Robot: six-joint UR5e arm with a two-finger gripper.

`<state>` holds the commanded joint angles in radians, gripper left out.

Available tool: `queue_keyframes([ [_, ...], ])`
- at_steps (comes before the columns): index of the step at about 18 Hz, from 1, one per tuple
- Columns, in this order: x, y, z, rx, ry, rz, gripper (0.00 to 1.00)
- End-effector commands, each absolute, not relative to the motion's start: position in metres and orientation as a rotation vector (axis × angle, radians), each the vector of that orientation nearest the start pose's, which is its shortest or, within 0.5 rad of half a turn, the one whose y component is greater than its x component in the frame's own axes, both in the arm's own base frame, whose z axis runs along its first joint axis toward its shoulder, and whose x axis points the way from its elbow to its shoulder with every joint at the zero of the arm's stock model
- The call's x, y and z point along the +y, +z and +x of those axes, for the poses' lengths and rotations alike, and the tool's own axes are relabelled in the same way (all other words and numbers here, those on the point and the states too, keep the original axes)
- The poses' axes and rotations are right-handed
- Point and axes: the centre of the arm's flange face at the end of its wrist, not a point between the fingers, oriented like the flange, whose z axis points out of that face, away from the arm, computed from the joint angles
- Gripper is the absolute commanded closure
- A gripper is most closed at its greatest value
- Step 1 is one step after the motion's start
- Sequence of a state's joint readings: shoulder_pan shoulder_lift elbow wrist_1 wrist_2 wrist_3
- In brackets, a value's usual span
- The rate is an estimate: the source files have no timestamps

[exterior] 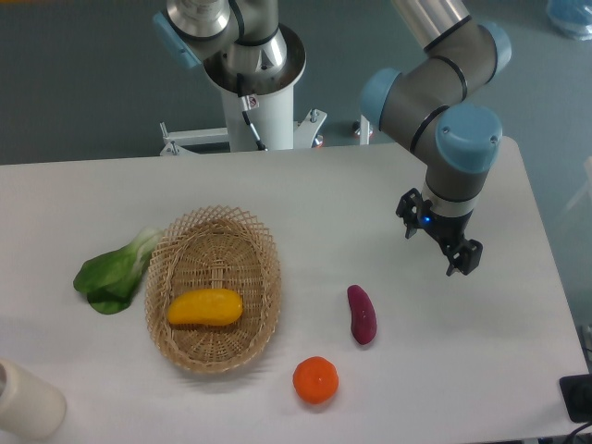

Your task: Place the mango in the basket

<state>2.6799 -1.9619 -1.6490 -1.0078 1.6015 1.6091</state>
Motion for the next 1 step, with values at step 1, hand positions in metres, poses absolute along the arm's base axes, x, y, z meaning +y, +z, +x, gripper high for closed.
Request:
queue_keyframes([
  [1,0.3926,0.2868,-0.4967,0.775,0.15,-3.052,0.0],
])
